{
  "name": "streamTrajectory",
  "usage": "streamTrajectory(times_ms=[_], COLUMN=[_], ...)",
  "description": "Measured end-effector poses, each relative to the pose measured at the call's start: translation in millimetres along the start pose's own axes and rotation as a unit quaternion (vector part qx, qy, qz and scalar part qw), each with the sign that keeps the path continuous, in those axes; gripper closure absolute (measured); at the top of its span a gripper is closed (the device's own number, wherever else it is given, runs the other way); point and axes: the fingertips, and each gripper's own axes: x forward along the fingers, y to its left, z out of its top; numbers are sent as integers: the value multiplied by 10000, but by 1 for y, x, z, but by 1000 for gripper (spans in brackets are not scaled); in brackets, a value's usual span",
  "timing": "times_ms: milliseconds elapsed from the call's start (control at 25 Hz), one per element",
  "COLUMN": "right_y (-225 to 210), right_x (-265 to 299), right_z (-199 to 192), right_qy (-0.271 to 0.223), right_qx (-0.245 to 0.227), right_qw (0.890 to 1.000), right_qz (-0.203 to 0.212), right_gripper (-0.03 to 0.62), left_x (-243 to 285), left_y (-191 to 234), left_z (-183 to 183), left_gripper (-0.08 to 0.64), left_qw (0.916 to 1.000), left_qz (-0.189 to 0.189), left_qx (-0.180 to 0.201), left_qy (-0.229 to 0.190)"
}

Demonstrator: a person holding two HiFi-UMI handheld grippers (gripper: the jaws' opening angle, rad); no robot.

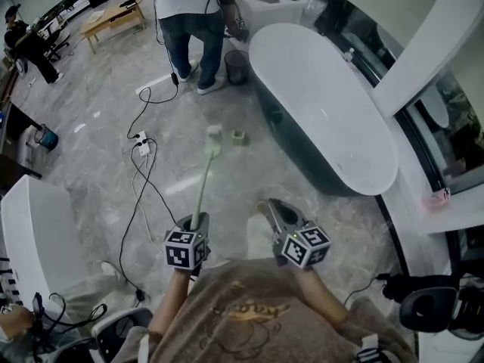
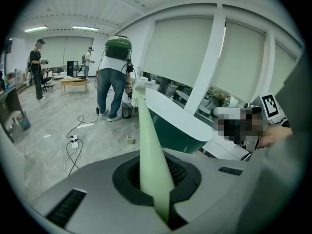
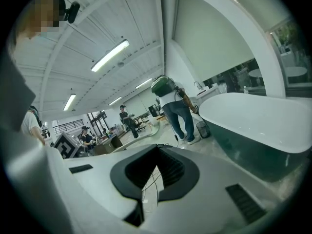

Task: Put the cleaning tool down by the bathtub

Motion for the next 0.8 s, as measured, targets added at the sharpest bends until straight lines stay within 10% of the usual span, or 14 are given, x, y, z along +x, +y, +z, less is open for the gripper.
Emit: streamTrajectory(times_ms=[800], right_y=[-115], right_x=[100], right_z=[102], right_qy=[134], right_qx=[-99], right_qw=[9998], right_qz=[72], right_gripper=[592], left_x=[123], left_y=[24], left_z=[125], left_gripper=[561], left_qw=[9998], left_qz=[135], left_qx=[-132], left_qy=[91])
